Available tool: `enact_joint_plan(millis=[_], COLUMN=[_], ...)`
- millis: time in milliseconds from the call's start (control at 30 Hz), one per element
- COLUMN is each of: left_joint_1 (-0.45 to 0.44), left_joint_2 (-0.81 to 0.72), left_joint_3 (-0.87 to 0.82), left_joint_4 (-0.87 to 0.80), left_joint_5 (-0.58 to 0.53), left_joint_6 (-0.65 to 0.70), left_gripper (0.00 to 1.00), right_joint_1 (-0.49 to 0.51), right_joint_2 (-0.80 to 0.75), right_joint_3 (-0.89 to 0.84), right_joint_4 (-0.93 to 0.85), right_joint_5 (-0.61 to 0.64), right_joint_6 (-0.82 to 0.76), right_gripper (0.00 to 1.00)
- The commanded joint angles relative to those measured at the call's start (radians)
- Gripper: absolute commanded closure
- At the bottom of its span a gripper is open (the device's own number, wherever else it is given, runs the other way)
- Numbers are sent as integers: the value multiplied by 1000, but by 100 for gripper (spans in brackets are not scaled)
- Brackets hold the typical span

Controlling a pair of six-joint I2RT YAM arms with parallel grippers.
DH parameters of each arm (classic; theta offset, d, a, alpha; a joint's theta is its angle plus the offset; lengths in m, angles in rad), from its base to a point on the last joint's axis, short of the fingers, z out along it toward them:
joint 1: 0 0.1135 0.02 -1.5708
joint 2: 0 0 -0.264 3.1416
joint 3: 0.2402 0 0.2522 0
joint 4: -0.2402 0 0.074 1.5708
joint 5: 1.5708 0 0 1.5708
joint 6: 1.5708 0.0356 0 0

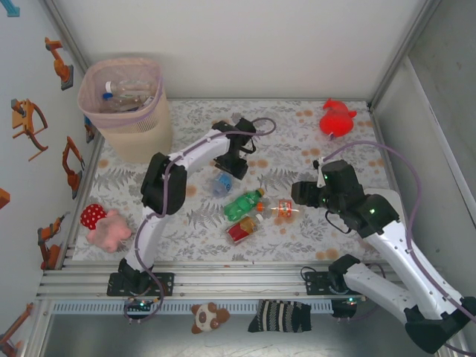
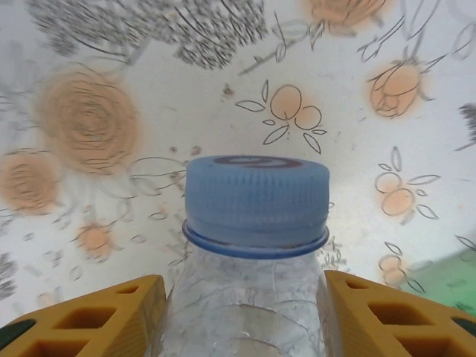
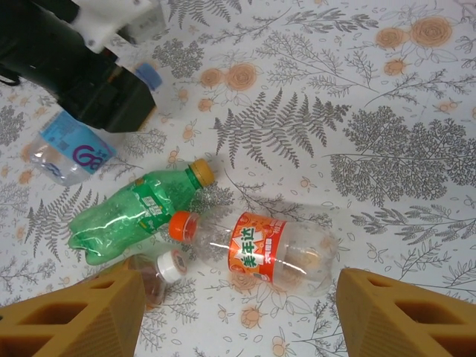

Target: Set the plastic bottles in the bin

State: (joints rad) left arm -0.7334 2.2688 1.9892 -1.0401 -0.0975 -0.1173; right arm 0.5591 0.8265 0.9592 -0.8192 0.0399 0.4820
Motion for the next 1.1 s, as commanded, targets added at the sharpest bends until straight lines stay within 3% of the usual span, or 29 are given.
enact_joint_plan(millis=[0,367,633,933,1067], left_joint_1=[14,71,152,334,440], left_joint_2=[-130,-376,-535,-644,-656], left_joint_3=[2,22,69,154,201], left_joint_4=[-13,13,30,91,134], left_joint_5=[-11,-50,-61,-74,-67], left_joint_6=[-7,-34,33,144,130], left_gripper=[46,46,45,45,44], right_joint_1=[5,5,5,5,5], right_joint_2=[16,124,213,286,301], right_joint_3=[57,168,241,295,305], right_joint_4=[-11,7,37,59,68], right_joint_5=[30,22,-13,-41,-47], right_joint_6=[-5,-66,-117,-153,-161], right_gripper=[32,32,32,32,32])
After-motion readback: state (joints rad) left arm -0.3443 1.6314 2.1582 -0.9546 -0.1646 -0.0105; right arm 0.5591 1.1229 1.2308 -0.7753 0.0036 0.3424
